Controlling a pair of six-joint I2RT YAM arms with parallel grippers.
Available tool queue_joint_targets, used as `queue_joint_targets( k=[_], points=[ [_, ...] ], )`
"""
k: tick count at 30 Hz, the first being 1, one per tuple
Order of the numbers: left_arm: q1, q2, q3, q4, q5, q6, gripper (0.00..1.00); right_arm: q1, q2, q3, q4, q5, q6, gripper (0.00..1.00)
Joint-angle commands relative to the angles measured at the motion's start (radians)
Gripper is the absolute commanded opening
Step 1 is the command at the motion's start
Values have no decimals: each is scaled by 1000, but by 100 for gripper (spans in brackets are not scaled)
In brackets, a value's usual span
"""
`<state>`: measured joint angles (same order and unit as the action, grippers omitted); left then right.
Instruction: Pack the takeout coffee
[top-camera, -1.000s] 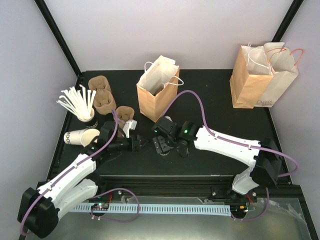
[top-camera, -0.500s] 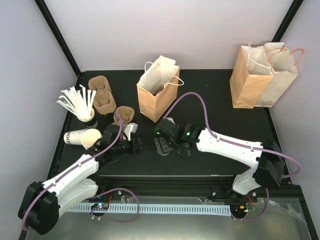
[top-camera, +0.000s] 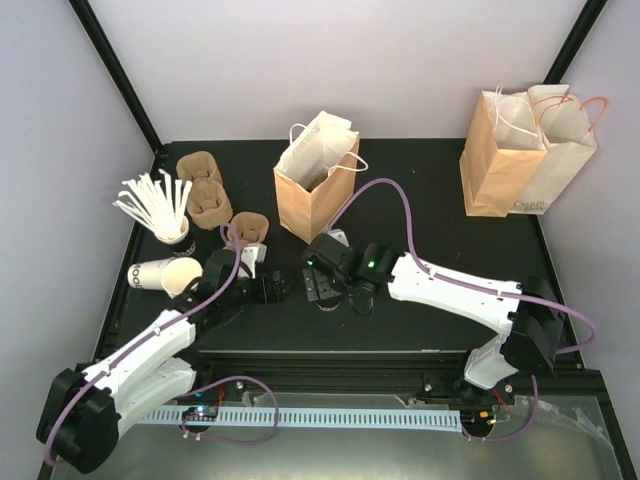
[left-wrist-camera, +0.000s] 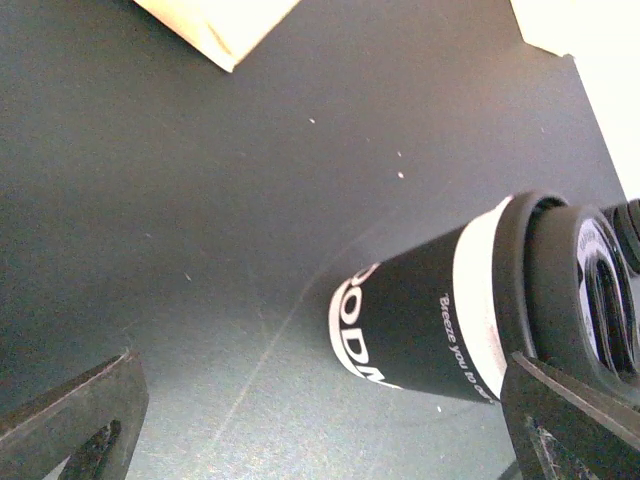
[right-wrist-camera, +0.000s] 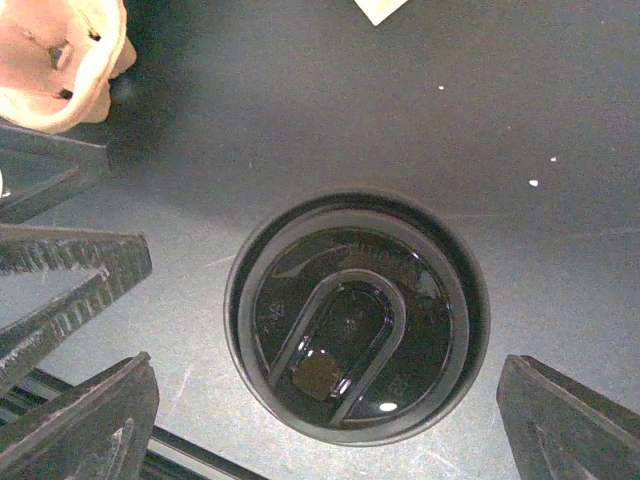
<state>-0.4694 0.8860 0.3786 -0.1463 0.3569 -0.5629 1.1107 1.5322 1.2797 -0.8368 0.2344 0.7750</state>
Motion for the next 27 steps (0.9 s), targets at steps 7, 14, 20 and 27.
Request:
queue_joint_targets(
  k=[7, 14, 20, 27],
  points=[
    [24, -6, 34, 3, 61, 40, 97, 5, 54, 96, -82, 29, 68, 95],
    [23, 68, 4, 132, 203, 15, 77, 2, 119, 149, -127, 14, 73, 93],
    [22, 96, 0, 174, 248, 8, 67, -14, 150, 160, -136, -21, 70, 91],
    [21, 139, 2, 207, 273, -4, 61, -19, 191, 212, -177, -12, 73, 90]
  ],
)
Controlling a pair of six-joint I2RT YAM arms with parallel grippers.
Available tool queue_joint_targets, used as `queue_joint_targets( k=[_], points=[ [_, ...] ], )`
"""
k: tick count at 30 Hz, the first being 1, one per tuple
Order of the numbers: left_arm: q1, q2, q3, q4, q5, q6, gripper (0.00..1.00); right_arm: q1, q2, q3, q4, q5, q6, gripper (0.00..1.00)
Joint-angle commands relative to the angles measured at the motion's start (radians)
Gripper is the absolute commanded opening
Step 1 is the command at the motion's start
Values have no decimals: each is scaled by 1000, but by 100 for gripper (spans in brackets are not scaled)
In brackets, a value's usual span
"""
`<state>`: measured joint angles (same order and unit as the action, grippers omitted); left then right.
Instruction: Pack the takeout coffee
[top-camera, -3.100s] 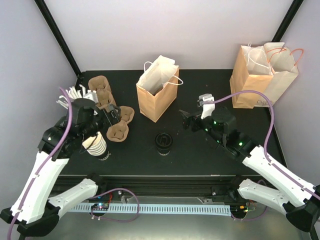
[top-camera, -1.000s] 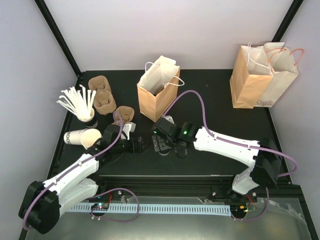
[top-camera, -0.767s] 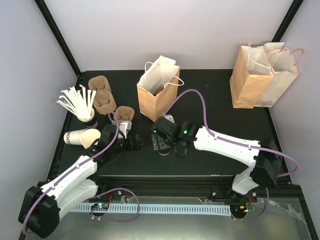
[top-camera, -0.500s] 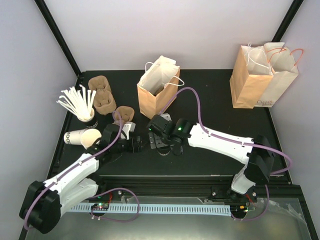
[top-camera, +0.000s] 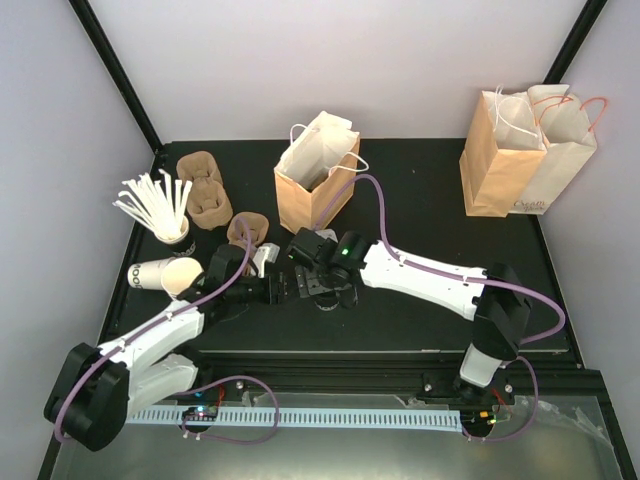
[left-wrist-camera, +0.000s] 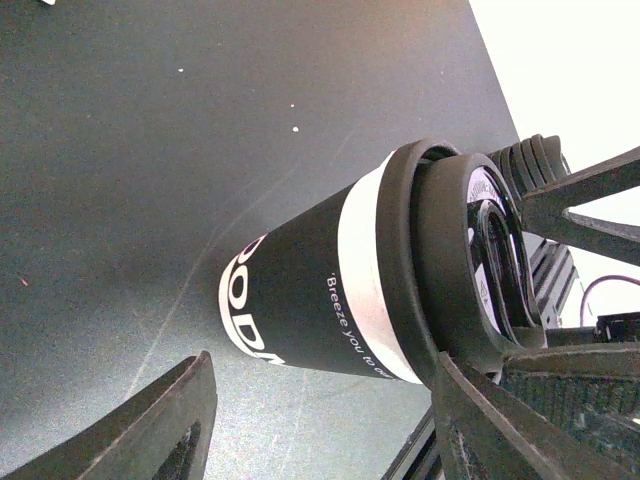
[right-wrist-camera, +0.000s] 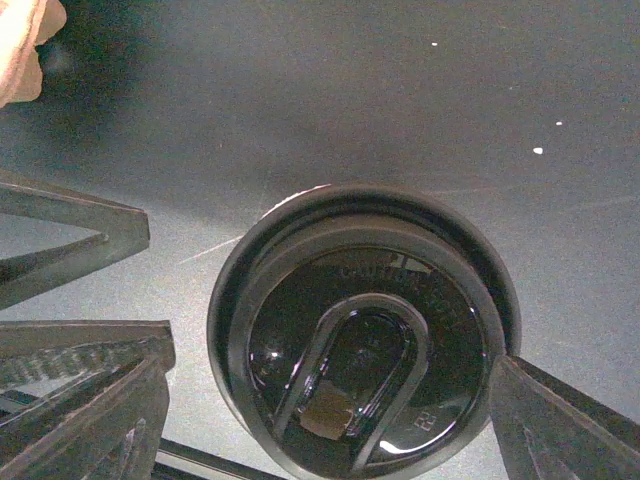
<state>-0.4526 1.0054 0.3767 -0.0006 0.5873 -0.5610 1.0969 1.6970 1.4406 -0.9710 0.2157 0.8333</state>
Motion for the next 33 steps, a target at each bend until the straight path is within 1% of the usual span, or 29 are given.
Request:
queue_joint_targets(
  k=[1, 10, 13, 17, 27, 33],
  points=[
    [5, 22, 4, 67, 44, -8, 60, -5, 30, 61, -55, 17, 15, 90],
    [6, 18, 11, 70, 26, -11, 57, -9, 20, 87, -86, 53, 14, 89],
    [7, 16, 13, 68, 15, -9, 56, -23, 28, 81, -95, 59, 16, 87],
    [6, 16, 22, 65, 17, -9, 54, -31, 35, 71, -82, 49, 8, 84],
    [6, 26, 22, 74, 17, -11, 52, -31, 74, 84, -61, 11, -16, 84],
    [6, 26, 21, 76, 16, -11, 50, -33, 89, 81, -70, 27, -8, 84]
  ],
)
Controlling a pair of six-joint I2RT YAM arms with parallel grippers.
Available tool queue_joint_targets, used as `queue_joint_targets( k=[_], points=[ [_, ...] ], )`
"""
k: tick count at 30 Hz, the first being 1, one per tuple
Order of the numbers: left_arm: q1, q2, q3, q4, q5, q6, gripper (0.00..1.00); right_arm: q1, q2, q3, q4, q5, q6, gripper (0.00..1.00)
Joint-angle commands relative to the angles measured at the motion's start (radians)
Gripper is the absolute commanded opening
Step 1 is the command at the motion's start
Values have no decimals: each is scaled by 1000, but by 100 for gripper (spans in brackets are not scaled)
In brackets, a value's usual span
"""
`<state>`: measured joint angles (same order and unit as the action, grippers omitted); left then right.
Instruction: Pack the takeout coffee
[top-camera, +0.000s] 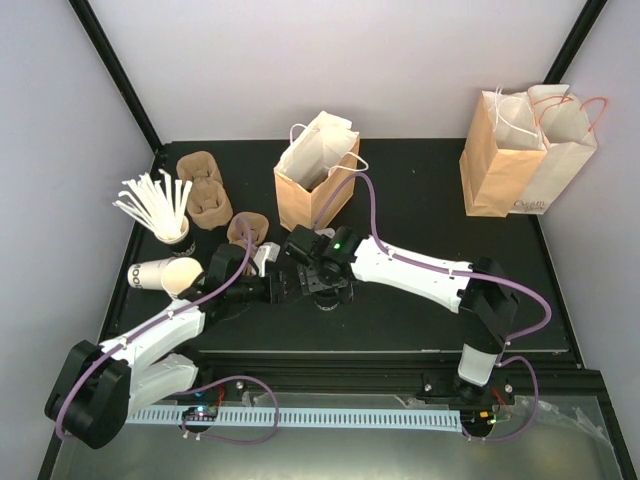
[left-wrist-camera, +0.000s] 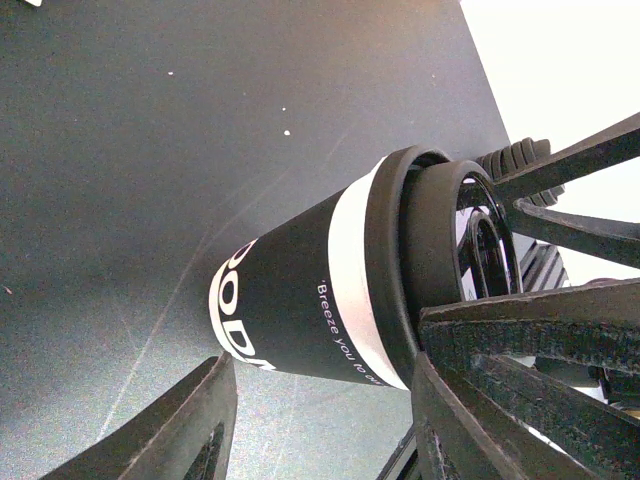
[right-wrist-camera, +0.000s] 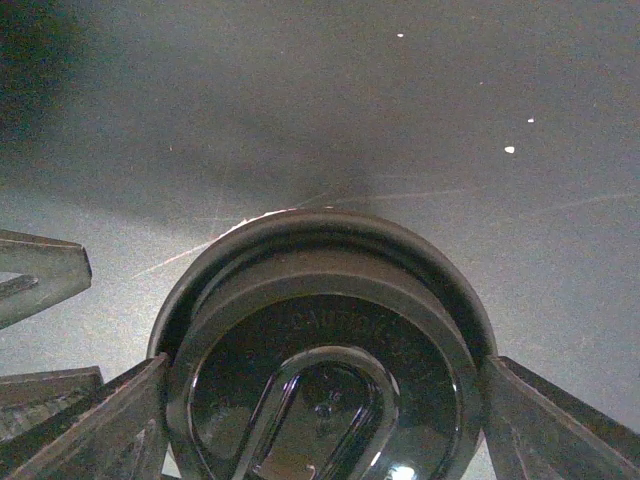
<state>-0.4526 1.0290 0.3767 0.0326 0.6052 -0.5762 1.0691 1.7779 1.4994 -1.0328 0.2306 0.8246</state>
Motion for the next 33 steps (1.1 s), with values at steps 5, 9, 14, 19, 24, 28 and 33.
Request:
queue_joint_targets(
  k=[5, 9, 14, 19, 24, 28, 33],
  points=[
    [6, 7, 19, 48, -1, 3, 50, -3, 8, 21, -12, 16, 4, 78],
    [6, 9, 20, 55, 6, -1, 48, -4, 8, 20, -14, 19, -4, 76],
    [6, 4, 20, 52, 15, -7, 48, -4, 13, 15, -26, 14, -30, 73],
    [5, -8, 11, 53, 55, -37, 48, -5, -15, -10, -42, -10, -99, 70],
    [5, -45, -11, 60, 94, -88, 49, -5, -44, -48, -66, -30, -195, 70],
    [4, -59, -31, 85, 119, -129, 49, -21, -66, -86, -41, -74, -268, 68],
    [5, -26, -30, 111, 125, -149, 49, -31, -54, -62, -36, -89, -344, 66]
  ],
)
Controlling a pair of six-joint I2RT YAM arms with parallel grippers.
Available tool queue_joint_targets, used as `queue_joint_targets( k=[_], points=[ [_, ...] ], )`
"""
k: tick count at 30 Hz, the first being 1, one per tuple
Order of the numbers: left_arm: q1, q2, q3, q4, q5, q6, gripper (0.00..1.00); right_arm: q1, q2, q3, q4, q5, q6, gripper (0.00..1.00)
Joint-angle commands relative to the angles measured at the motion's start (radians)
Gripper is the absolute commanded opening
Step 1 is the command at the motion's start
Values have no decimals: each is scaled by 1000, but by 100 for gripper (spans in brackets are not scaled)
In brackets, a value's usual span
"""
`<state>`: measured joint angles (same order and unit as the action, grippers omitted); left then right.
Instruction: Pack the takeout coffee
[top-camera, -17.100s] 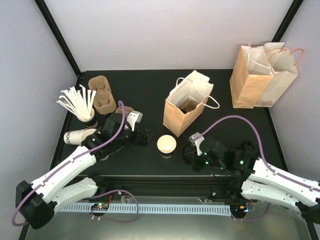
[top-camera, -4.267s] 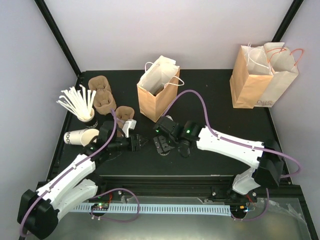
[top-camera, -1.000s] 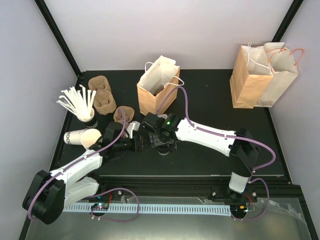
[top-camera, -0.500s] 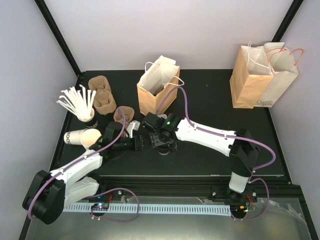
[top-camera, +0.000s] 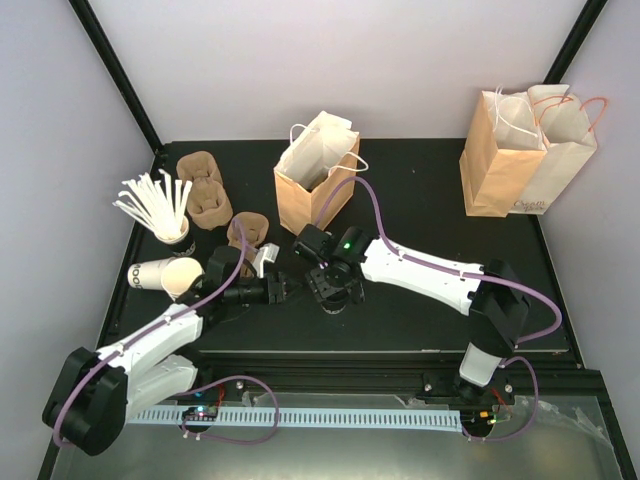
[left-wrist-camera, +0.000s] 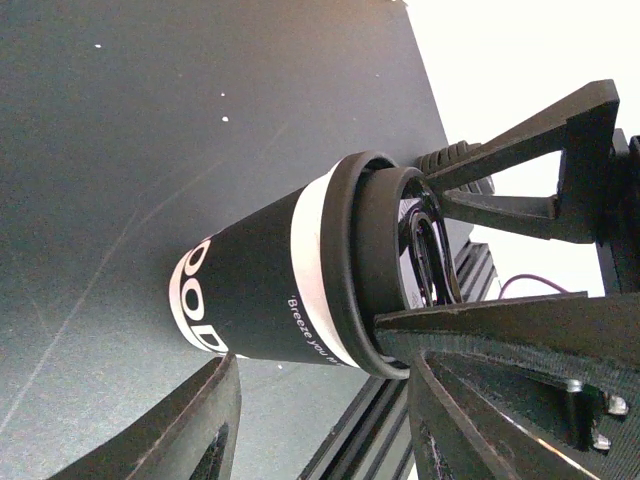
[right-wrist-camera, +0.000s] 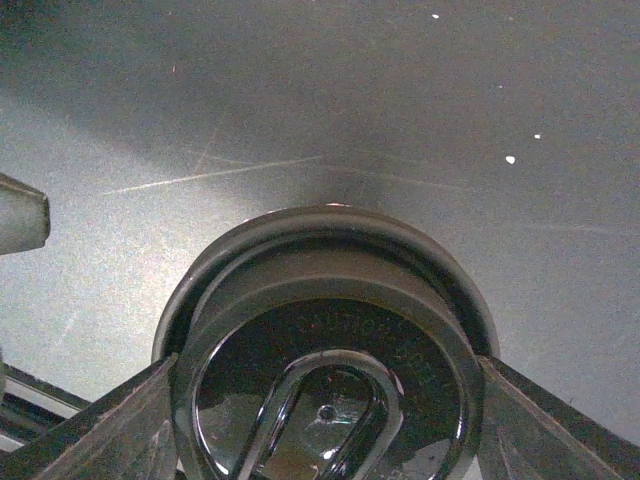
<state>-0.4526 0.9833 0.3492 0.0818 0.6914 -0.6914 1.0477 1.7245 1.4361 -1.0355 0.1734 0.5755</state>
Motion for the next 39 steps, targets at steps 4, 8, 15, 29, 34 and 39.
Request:
queue_joint_targets(
  k=[4, 8, 15, 29, 34, 39],
  points=[
    [13, 49, 0, 82, 43, -53, 48, -9, 10, 18, -42, -26, -123, 66],
    [18, 14, -13, 91, 11, -60, 48, -9, 14, 19, -39, -27, -137, 67],
    [36, 46, 7, 84, 19, -44, 48, -9, 23, 14, -26, -34, -168, 66],
    [36, 199, 29, 282, 113, -117, 45, -10, 51, 10, -32, -41, -174, 63],
    [29, 242, 49, 300, 122, -116, 43, -9, 51, 4, -25, -50, -172, 63],
    [19, 265, 63, 306, 125, -109, 42, -9, 45, -16, -13, -58, -170, 63]
  ],
)
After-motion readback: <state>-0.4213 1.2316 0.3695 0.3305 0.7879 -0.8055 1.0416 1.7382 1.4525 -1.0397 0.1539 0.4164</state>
